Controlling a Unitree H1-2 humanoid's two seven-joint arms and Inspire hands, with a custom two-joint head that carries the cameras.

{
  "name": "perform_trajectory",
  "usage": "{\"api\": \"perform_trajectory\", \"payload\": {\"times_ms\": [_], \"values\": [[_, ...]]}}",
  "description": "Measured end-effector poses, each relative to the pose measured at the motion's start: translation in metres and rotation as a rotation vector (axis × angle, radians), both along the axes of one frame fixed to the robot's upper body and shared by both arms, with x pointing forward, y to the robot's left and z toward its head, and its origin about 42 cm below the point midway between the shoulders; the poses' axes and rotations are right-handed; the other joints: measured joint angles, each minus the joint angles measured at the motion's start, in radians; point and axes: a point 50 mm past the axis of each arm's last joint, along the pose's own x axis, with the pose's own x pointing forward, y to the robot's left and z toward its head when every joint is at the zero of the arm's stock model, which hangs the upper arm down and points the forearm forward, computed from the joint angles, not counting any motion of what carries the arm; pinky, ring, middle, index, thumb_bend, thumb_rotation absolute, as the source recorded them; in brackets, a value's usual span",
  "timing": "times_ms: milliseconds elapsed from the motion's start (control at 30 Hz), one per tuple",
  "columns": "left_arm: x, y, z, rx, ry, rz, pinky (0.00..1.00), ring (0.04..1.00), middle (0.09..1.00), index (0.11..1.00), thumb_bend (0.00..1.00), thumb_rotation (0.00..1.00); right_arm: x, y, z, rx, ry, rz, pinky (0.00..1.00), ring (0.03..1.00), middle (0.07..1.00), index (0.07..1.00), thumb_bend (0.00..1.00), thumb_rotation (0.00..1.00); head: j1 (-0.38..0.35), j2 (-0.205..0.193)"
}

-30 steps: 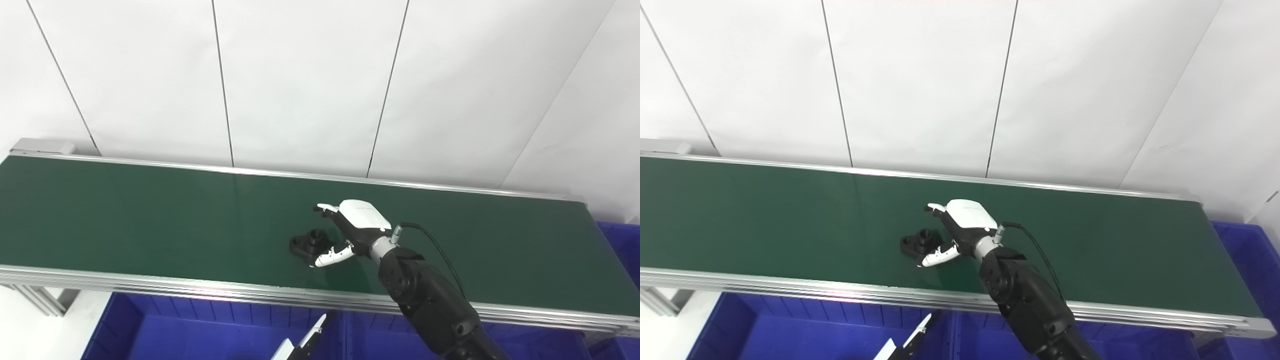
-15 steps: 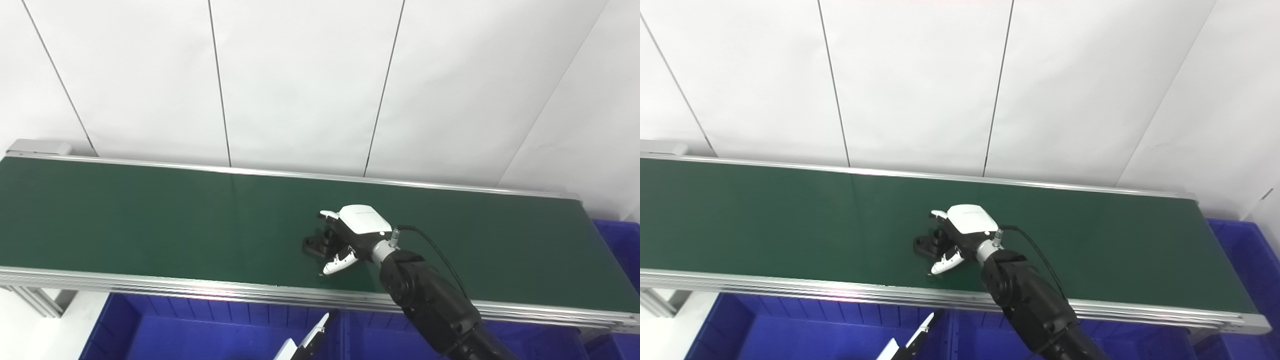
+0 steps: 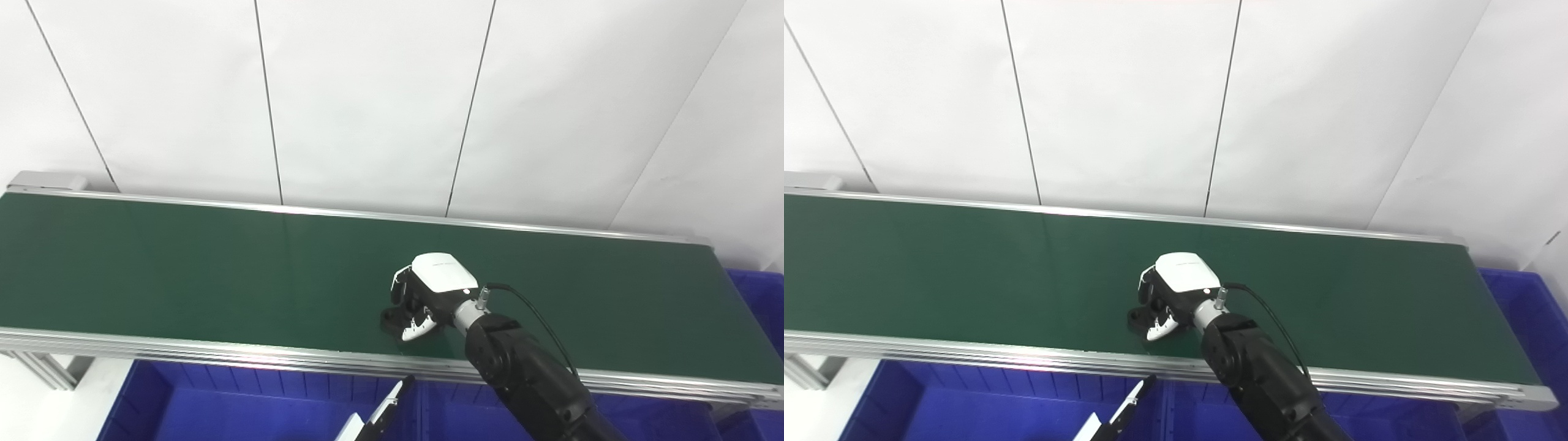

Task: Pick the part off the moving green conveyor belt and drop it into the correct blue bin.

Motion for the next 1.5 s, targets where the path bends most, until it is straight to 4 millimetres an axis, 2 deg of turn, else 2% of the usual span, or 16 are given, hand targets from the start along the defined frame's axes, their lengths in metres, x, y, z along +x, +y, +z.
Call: {"api": "perform_trajectory", "payload": {"times_ms": [167,300,500,600,667,700,800,900,967,1000,1133,1200,1300,1367,1400,1500], "values": [[0.001,0.0,0.0,0.0,-0.001,0.0,1.0,1.0,1.0,1.0,0.75,0.85,-0.004,0.003,0.001,-0.02,-0.014,0.02,0.3,0.376,0.486,0.544,0.51,0.0,-0.003,-0.003],[0.001,0.0,0.0,0.0,-0.002,0.001,1.0,1.0,1.0,1.0,0.75,0.85,-0.011,0.01,0.002,-0.023,-0.009,0.05,0.33,0.383,0.498,0.538,0.51,0.0,-0.003,-0.002],[0.001,0.001,0.0,0.0,-0.002,0.002,1.0,1.0,1.0,1.0,0.75,0.84,-0.032,0.023,0.008,0.064,-0.011,0.089,0.29,0.362,0.484,0.555,0.51,0.0,-0.005,0.009],[0.002,0.001,0.001,-0.009,0.004,0.006,1.0,1.0,1.0,1.0,0.75,0.84,-0.041,0.029,0.024,0.127,-0.053,0.104,0.27,0.354,0.474,0.558,0.51,0.0,-0.003,0.015],[0.002,0.001,0.001,-0.008,0.003,0.004,1.0,1.0,1.0,1.0,0.75,0.85,-0.046,0.029,0.046,0.18,-0.118,0.115,0.27,0.351,0.471,0.558,0.51,0.0,-0.002,0.015],[0.002,0.0,0.001,-0.009,0.002,0.004,1.0,1.0,1.0,1.0,0.75,0.85,-0.047,0.028,0.051,0.192,-0.133,0.113,0.27,0.351,0.47,0.558,0.51,0.0,-0.002,0.015],[0.001,-0.001,0.002,-0.011,-0.001,0.0,1.0,1.0,1.0,1.0,0.75,0.85,-0.056,0.018,0.076,0.272,-0.208,0.096,0.26,0.35,0.458,0.553,0.51,0.0,0.006,0.031],[0.001,-0.001,0.002,-0.012,-0.001,0.0,1.0,1.0,1.0,1.0,0.75,0.85,-0.064,0.002,0.089,0.337,-0.237,0.031,0.21,0.401,0.499,0.494,0.52,0.0,0.028,0.049],[0.001,-0.003,0.004,-0.018,-0.005,0.0,1.0,1.0,1.0,1.0,0.76,0.86,-0.07,-0.015,0.088,0.366,-0.228,-0.04,0.16,0.251,0.476,0.487,0.53,0.0,0.035,0.054],[0.001,-0.003,0.005,-0.022,-0.01,0.0,1.0,1.0,1.0,1.0,0.76,0.86,-0.074,-0.023,0.086,0.375,-0.22,-0.078,0.17,0.25,0.473,0.486,0.53,0.0,0.058,0.069],[0.0,-0.006,0.009,-0.024,-0.026,-0.003,1.0,1.0,1.0,1.0,0.76,0.85,-0.093,-0.051,0.072,0.392,-0.175,-0.192,0.19,0.266,0.473,0.485,0.53,0.0,0.077,0.078],[-0.001,-0.007,0.009,-0.026,-0.026,-0.002,1.0,1.0,1.0,1.0,0.76,0.84,-0.103,-0.063,0.063,0.401,-0.149,-0.227,0.17,0.24,0.471,0.485,0.53,0.0,0.092,0.089],[-0.006,-0.006,0.013,-0.043,-0.026,0.007,1.0,1.0,1.0,1.0,0.76,0.82,-0.118,-0.08,0.051,0.414,-0.112,-0.274,0.18,0.256,0.473,0.486,0.53,0.0,0.113,0.109],[-0.007,-0.005,0.012,-0.049,-0.018,0.017,1.0,1.0,1.0,1.0,0.75,0.8,-0.126,-0.089,0.043,0.422,-0.087,-0.306,0.21,0.284,0.474,0.485,0.53,0.0,0.12,0.121],[-0.008,-0.005,0.013,-0.052,-0.017,0.018,1.0,1.0,1.0,1.0,0.75,0.8,-0.132,-0.094,0.038,0.426,-0.072,-0.323,0.23,0.311,0.429,0.516,0.52,0.0,0.124,0.138],[-0.01,-0.004,0.021,-0.068,-0.037,0.024,1.0,1.0,1.0,1.0,0.75,0.8,-0.153,-0.108,0.018,0.447,-0.024,-0.393,0.26,0.351,0.427,0.525,0.52,0.0,0.126,0.16]]}}
